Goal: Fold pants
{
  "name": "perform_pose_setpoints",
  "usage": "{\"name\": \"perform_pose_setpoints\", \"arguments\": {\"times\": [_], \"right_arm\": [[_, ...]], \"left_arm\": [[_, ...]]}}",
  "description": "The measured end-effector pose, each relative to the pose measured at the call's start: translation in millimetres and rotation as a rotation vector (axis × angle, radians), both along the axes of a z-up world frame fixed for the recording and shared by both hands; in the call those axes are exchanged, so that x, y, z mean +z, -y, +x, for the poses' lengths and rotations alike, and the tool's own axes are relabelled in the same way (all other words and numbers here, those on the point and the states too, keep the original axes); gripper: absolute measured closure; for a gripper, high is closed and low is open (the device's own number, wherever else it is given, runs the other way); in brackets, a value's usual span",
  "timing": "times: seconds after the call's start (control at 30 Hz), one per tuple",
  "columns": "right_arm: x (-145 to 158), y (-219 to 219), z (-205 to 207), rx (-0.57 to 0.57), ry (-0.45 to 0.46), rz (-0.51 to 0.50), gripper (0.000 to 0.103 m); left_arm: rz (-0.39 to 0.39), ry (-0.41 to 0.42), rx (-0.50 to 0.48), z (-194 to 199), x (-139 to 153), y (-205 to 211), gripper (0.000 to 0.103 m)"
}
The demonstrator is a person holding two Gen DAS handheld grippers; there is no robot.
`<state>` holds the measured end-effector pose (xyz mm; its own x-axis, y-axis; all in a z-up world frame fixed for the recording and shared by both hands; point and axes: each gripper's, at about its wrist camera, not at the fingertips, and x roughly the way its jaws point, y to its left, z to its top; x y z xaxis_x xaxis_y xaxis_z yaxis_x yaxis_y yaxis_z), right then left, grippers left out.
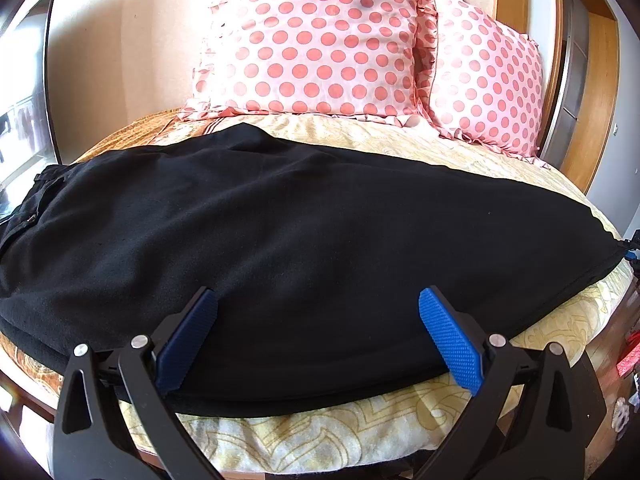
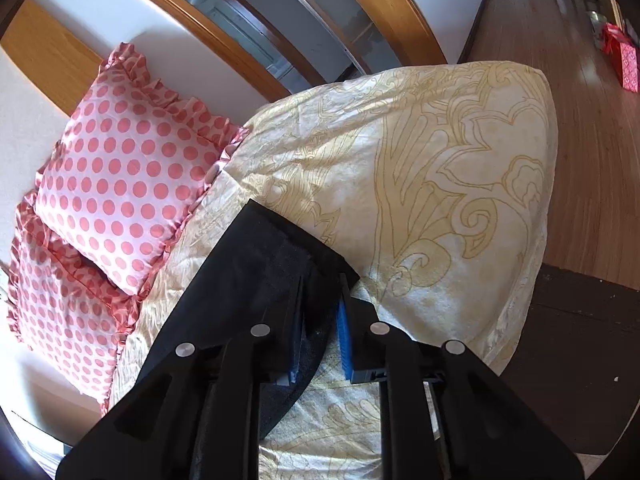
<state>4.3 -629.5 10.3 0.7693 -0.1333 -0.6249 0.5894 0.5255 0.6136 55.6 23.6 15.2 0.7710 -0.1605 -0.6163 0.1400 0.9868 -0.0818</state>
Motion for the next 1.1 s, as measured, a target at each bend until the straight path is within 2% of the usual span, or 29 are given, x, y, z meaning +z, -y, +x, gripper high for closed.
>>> {"name": "perform_pose_setpoints", "arguments": {"times": [0.1,0.27,0.43,0.6,0.73,0.8,0.87,0.93,0.97,1.1], "right_arm": [[5.4,-4.6,0.2,0.018,0.014,-0.037,0.089],[46.3,-28.6,7.5,0.11,0.139,-0.102,0.09],[98.4,-97.8,49.8,0.342,0.247,-0.164,0.09],[124.9,-213.9,103.6,0.669,0.32,-0.141,0.09],[106.9,-332.0,136.9,0.98,0.312,-0.042,0.09],[79.4,-393.4,147.3,1.132,0.235,-0.011,0.09],[43.0,-440.6,153.4,1.235,0.104,0.002,0.09],[14.4,-462.8,155.8,1.268,0.012,0.043,0.09],[9.3,-466.9,155.9,1.263,0.0,0.043,0.09],[34.8,-464.9,154.1,1.222,0.088,0.007,0.09]], "left_arm": [[-0.014,-0.004,-0.003,-0.4,0.9,-1.7,0.002],[-0.052,-0.01,0.0,-1.9,5.0,-7.7,0.002],[-0.067,-0.004,0.017,-4.1,8.6,-12.8,0.002],[-0.079,0.004,0.032,-8.6,12.0,-17.3,0.002],[-0.081,0.015,0.052,-14.1,15.1,-23.4,0.002],[-0.079,0.021,0.068,-17.3,16.9,-28.5,0.002],[-0.075,0.028,0.086,-20.9,18.7,-35.6,0.002],[-0.07,0.033,0.108,-25.2,20.0,-44.9,0.002],[-0.069,0.035,0.119,-26.7,20.6,-50.3,0.002],[-0.089,0.047,0.171,-30.5,23.9,-70.1,0.002]]}}
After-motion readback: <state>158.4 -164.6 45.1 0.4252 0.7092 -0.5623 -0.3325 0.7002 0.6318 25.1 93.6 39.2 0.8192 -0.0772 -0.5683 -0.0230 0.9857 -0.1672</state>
